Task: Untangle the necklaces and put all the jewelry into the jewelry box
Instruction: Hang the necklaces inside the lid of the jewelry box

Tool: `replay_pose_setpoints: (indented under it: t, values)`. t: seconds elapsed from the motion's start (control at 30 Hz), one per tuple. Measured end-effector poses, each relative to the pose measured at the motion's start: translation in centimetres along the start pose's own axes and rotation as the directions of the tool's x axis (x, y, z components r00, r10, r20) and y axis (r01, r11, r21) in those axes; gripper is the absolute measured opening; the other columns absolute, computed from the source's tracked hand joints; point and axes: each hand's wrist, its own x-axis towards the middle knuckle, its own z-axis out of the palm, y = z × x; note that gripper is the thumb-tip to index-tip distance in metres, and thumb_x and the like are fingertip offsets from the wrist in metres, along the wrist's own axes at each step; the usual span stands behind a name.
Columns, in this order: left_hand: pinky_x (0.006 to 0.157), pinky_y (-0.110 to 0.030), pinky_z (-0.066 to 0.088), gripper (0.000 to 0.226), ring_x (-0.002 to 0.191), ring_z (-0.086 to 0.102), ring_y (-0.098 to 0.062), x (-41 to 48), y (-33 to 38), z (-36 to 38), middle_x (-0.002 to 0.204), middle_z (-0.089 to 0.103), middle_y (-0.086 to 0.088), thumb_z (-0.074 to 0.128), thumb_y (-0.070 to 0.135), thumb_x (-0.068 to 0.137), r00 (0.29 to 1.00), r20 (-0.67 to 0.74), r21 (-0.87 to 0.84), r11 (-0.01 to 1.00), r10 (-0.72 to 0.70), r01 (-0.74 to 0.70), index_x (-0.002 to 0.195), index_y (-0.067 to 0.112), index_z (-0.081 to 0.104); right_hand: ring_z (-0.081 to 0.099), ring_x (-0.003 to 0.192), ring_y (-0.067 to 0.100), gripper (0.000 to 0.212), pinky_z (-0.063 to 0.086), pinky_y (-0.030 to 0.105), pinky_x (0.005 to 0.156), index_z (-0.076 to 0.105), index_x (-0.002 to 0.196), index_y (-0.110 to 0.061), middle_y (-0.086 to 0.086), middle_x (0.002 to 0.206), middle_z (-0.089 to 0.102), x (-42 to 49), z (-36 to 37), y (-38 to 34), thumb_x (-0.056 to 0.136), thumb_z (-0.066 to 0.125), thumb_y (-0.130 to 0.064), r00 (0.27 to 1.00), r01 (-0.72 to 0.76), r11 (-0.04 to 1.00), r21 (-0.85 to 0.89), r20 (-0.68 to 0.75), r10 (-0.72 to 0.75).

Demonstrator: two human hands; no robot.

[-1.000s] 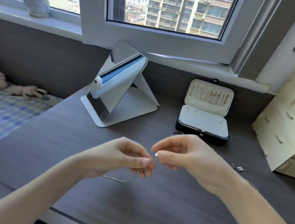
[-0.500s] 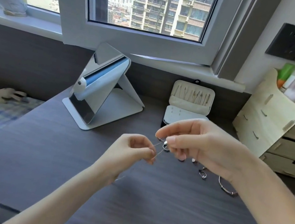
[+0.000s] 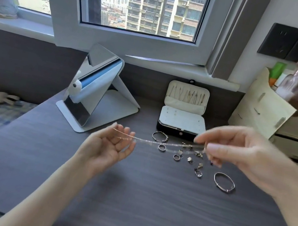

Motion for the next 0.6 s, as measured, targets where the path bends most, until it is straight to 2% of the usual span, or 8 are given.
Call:
replay_pose_setpoints:
  t: [0.07, 0.13, 0.2, 0.3, 0.43, 0.53, 0.57, 0.6]
  values:
    - [0.063, -0.032, 0.057, 0.011, 0.052, 0.057, -0.016, 0.1, 0.7, 0.7, 0.055, 0.052, -0.001, 0.071, 0.015, 0.066, 1.0, 0.002, 0.043, 0.999, 0.023, -0.023, 0.065, 0.009, 0.062, 0.056, 0.061, 0.014, 0.008, 0.048, 0.021, 0.058, 0.075, 0.085, -0.012, 0.008, 0.067, 0.067, -0.6, 0.9, 2.4, 0.077, 0.074, -0.01, 0.989, -0.135, 0.979, -0.15, -0.077, 0.125]
    - [0.051, -0.021, 0.047, 0.009, 0.045, 0.035, -0.011, 0.1, 1.3, 1.8, 0.049, 0.033, 0.004, 0.063, 0.017, 0.075, 0.997, 0.005, 0.28, 0.957, 0.074, -0.073, 0.07, 0.01, 0.058, 0.059, 0.06, 0.009, 0.012, 0.048, 0.021, 0.06, 0.073, 0.083, -0.017, 0.002, 0.068, 0.069, -1.2, 2.0, 5.0, 0.083, 0.068, -0.006, 0.969, -0.245, 0.924, -0.294, -0.114, 0.22]
    - [0.045, -0.019, 0.038, 0.012, 0.047, 0.024, -0.011, -0.2, 1.4, 3.3, 0.051, 0.024, 0.005, 0.062, 0.015, 0.083, 0.987, 0.068, 0.59, 0.792, 0.144, -0.156, 0.072, 0.011, 0.06, 0.063, 0.064, 0.006, 0.01, 0.049, 0.019, 0.063, 0.072, 0.081, -0.021, -0.004, 0.071, 0.071, -1.6, 3.1, 7.0, 0.084, 0.067, -0.013, 0.962, -0.273, 0.872, -0.407, -0.129, 0.241]
    - [0.048, -0.02, 0.035, 0.019, 0.048, 0.03, -0.01, -0.8, 0.7, 5.9, 0.052, 0.036, 0.006, 0.063, 0.015, 0.088, 0.962, 0.213, 0.848, 0.457, 0.17, -0.269, 0.069, 0.012, 0.063, 0.057, 0.064, -0.001, 0.011, 0.043, 0.011, 0.061, 0.069, 0.077, -0.027, -0.01, 0.07, 0.066, -1.8, 4.7, 9.1, 0.084, 0.065, -0.019, 0.972, -0.231, 0.82, -0.523, -0.148, 0.18]
    - [0.057, -0.027, 0.035, 0.009, 0.051, 0.04, -0.009, -0.8, -0.4, 8.8, 0.045, 0.046, 0.015, 0.069, 0.019, 0.084, 0.919, 0.36, 0.924, 0.073, 0.162, -0.375, 0.077, 0.013, 0.066, 0.052, 0.071, 0.003, 0.009, 0.037, 0.012, 0.065, 0.064, 0.081, -0.033, -0.013, 0.075, 0.06, -1.7, 5.9, 10.5, 0.086, 0.061, -0.025, 0.987, -0.144, 0.728, -0.67, -0.153, 0.054]
    - [0.05, -0.02, 0.032, 0.006, 0.042, 0.038, -0.003, -0.8, -1.1, 10.2, 0.043, 0.044, 0.015, 0.07, 0.019, 0.08, 0.888, 0.446, 0.892, -0.141, 0.109, -0.431, 0.083, 0.017, 0.066, 0.05, 0.08, 0.004, 0.01, 0.035, 0.018, 0.073, 0.067, 0.093, -0.033, -0.013, 0.084, 0.057, -1.4, 5.7, 10.5, 0.085, 0.063, -0.037, 0.987, -0.095, 0.64, -0.763, -0.154, -0.037]
    - [0.046, -0.019, 0.031, 0.008, 0.041, 0.037, -0.003, -0.9, -1.3, 10.6, 0.046, 0.044, 0.014, 0.069, 0.016, 0.079, 0.886, 0.457, 0.878, -0.202, 0.081, -0.434, 0.085, 0.018, 0.065, 0.051, 0.085, 0.004, 0.015, 0.036, 0.018, 0.076, 0.067, 0.098, -0.033, -0.013, 0.088, 0.058, -1.3, 5.5, 10.2, 0.084, 0.065, -0.038, 0.984, -0.088, 0.663, -0.744, -0.169, -0.059]
    - [0.044, -0.017, 0.031, 0.012, 0.042, 0.038, -0.002, -1.1, -1.6, 11.1, 0.05, 0.045, 0.013, 0.067, 0.013, 0.079, 0.887, 0.459, 0.867, -0.244, 0.047, -0.435, 0.088, 0.019, 0.064, 0.053, 0.089, 0.004, 0.02, 0.037, 0.016, 0.079, 0.066, 0.103, -0.033, -0.014, 0.093, 0.06, -1.0, 5.3, 9.4, 0.083, 0.067, -0.036, 0.978, -0.089, 0.743, -0.664, -0.198, -0.06]
